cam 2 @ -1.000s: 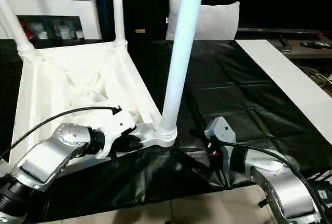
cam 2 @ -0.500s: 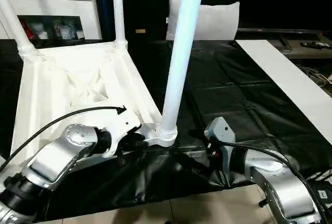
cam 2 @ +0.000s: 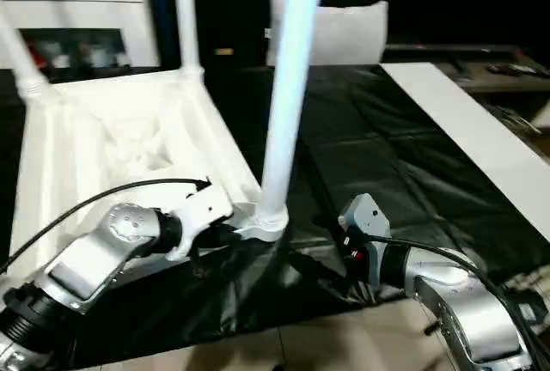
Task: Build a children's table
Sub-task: Rotate leg to tighten
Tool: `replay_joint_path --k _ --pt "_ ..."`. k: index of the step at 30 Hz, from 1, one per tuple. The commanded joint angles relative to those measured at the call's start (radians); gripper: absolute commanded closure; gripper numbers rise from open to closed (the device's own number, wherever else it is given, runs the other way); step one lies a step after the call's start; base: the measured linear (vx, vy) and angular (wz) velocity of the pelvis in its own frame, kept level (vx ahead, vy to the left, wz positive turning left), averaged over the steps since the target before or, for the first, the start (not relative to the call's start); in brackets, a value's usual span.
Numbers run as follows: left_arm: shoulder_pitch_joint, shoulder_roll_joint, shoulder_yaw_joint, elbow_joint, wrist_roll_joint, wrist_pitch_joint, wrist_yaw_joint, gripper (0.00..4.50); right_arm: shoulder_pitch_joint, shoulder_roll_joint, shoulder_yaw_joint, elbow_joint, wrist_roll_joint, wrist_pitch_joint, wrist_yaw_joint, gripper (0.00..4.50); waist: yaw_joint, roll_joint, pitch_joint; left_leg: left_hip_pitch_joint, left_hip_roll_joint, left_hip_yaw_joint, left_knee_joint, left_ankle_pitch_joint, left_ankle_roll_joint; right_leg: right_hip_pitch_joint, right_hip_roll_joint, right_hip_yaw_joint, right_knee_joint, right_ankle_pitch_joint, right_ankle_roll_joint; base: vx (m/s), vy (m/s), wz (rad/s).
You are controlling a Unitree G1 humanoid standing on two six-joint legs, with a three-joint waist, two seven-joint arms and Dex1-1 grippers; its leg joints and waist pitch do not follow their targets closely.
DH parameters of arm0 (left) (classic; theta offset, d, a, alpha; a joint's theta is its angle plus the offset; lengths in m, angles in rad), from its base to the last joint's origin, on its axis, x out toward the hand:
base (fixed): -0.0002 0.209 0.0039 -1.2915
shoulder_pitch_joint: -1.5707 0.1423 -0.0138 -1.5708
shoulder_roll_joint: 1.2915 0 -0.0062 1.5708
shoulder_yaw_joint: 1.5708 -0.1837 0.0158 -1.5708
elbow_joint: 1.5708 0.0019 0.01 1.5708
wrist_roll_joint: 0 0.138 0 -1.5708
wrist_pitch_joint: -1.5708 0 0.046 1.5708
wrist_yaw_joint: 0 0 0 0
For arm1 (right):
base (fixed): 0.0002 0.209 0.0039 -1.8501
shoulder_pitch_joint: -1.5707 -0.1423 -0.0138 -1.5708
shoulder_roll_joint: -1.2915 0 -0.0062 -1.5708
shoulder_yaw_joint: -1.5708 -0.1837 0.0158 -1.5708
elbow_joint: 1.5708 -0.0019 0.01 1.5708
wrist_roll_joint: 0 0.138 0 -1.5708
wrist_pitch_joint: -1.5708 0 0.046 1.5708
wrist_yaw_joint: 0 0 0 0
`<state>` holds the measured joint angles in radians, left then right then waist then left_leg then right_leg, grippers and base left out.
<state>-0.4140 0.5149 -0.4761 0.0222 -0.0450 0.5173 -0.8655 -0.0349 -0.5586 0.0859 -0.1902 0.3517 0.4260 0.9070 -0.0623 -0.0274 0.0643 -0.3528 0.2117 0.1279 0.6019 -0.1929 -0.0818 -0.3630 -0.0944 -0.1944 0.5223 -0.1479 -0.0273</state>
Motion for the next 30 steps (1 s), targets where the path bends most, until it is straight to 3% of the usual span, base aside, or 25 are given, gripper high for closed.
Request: replay_joint_path --k 1,2,3,4,6,8,9,11,12,14,17,19,23,24,27,30 --pt "-0.001 0.025 -0.003 -0.016 -0.012 -0.156 -0.095 4.45 -0.023 0.002 -0.019 0.005 0.019 -0.011 0.012 0.0 -0.004 0.009 -0.047 0.011 0.024 -0.025 -0.085 -0.593 -0.003 0.036 -0.069 0.019 -0.103 -0.662 0.042 0.0 0.0 0.0" --pt "0.002 0.048 -0.012 -0.008 -0.023 -0.199 -0.149 4.45 -0.033 0.005 -0.018 0.009 0.034 -0.015 0.033 0.0 -0.005 0.009 -0.045 0.014 0.024 -0.024 -0.085 -0.594 -0.009 0.032 -0.073 0.022 -0.102 -0.666 0.035 0.0 0.0 0.0" --pt "0.001 0.07 -0.019 0.008 -0.041 -0.231 -0.213 4.45 -0.048 0.005 -0.01 0.019 0.048 -0.024 0.067 0.0 -0.002 0.013 -0.044 0.028 0.019 -0.021 -0.078 -0.591 -0.01 0.021 -0.077 0.024 -0.107 -0.679 0.028 0.0 0.0 0.0" --pt "0.0 0.073 -0.019 0.012 -0.045 -0.235 -0.225 4.45 -0.051 0.004 -0.008 0.021 0.05 -0.026 0.074 0.0 -0.001 0.011 -0.043 0.033 0.015 -0.018 -0.075 -0.584 -0.007 0.015 -0.078 0.023 -0.112 -0.688 0.024 0.0 0.0 0.0" --pt "-0.012 0.079 -0.018 0.048 -0.065 -0.268 -0.283 4.45 -0.072 -0.004 0.012 0.04 0.052 -0.046 0.123 0.0 0.013 0.013 -0.041 0.032 0.019 -0.018 -0.075 -0.567 -0.01 0.017 -0.079 0.024 -0.107 -0.681 0.017 0.0 0.0 0.0" --pt "-0.037 0.092 -0.037 0.093 -0.053 -0.324 -0.341 4.45 -0.103 0.001 0.025 0.078 0.049 -0.075 0.159 0.0 0.023 0.018 -0.037 0.044 0.021 -0.017 -0.077 -0.586 -0.013 0.009 -0.075 0.023 -0.109 -0.671 0.007 0.0 0.0 0.0" --pt "-0.049 0.095 -0.044 0.113 -0.049 -0.346 -0.362 4.45 -0.117 0.002 0.032 0.095 0.052 -0.079 0.179 0.0 0.028 0.02 -0.04 0.033 0.028 -0.022 -0.085 -0.594 -0.018 0.024 -0.077 0.029 -0.093 -0.645 0.003 0.0 0.0 0.0" --pt "-0.087 0.093 -0.055 0.177 -0.044 -0.408 -0.42 4.49 -0.167 0.001 0.062 0.159 0.04 -0.098 0.236 0.18 0.034 0.022 -0.038 0.034 0.034 -0.024 -0.093 -0.62 -0.025 0.024 -0.077 0.035 -0.089 -0.629 -0.006 0.0 0.0 0.0" --pt "-0.096 0.091 -0.055 0.191 -0.044 -0.421 -0.43 4.5 -0.177 0.001 0.068 0.172 0.038 -0.099 0.248 0.36 0.04 0.022 -0.044 0.031 0.032 -0.024 -0.093 -0.598 -0.03 0.027 -0.083 0.047 -0.08 -0.595 -0.028 0.0 0.0 0.0" --pt "-0.111 0.086 -0.057 0.216 -0.038 -0.445 -0.444 4.5 -0.196 0.001 0.082 0.196 0.033 -0.104 0.273 0.39 0.049 0.018 -0.046 0.023 0.029 -0.019 -0.091 -0.54 -0.024 0.027 -0.089 0.058 -0.077 -0.584 -0.045 0.0 0.0 0.0" --pt "-0.129 0.084 -0.065 0.242 -0.028 -0.47 -0.47 4.5 -0.224 0.003 0.105 0.23 0.023 -0.113 0.31 0.73 0.06 0.017 -0.054 0.012 0.031 -0.015 -0.091 -0.465 -0.016 0.034 -0.09 0.068 -0.064 -0.536 -0.067 0.0 0.0 0.0" --pt "-0.147 0.07 -0.064 0.274 -0.016 -0.498 -0.487 4.5 -0.26 0.017 0.133 0.277 0.006 -0.135 0.345 0.78 0.071 0.009 -0.062 -0.001 0.028 -0.006 -0.088 -0.372 0.0 0.033 -0.084 0.083 -0.047 -0.462 -0.099 0.0 0.0 0.0" --pt "-0.162 0.058 -0.064 0.311 -0.011 -0.528 -0.5 4.5 -0.297 0.034 0.157 0.337 -0.013 -0.172 0.363 1.1 0.096 0.002 -0.071 -0.003 0.027 0.018 -0.08 -0.238 0.029 0.025 -0.073 0.111 -0.018 -0.381 -0.144 0.0 0.0 0.0" --pt "-0.167 0.05 -0.062 0.329 -0.011 -0.539 -0.505 4.5 -0.319 0.049 0.166 0.371 -0.02 -0.187 0.373 1.2 0.104 0.002 -0.072 0.002 0.029 0.022 -0.078 -0.211 0.031 0.019 -0.07 0.117 -0.01 -0.34 -0.165 0.0 0.0 0.0" --pt "-0.173 0.045 -0.063 0.345 -0.009 -0.547 -0.513 4.5 -0.348 0.072 0.177 0.408 -0.028 -0.202 0.386 1.53 0.108 0.002 -0.073 -0.004 0.028 0.027 -0.077 -0.183 0.038 0.025 -0.067 0.12 0.0 -0.293 -0.182 0.0 0.0 0.0" --pt "-0.174 0.043 -0.062 0.348 -0.008 -0.547 -0.516 4.5 -0.355 0.076 0.183 0.418 -0.027 -0.203 0.395 1.72 0.113 0.001 -0.069 0.0 0.03 0.029 -0.08 -0.206 0.03 0.025 -0.065 0.119 -0.005 -0.351 -0.166 0.0 0.0 0.0"
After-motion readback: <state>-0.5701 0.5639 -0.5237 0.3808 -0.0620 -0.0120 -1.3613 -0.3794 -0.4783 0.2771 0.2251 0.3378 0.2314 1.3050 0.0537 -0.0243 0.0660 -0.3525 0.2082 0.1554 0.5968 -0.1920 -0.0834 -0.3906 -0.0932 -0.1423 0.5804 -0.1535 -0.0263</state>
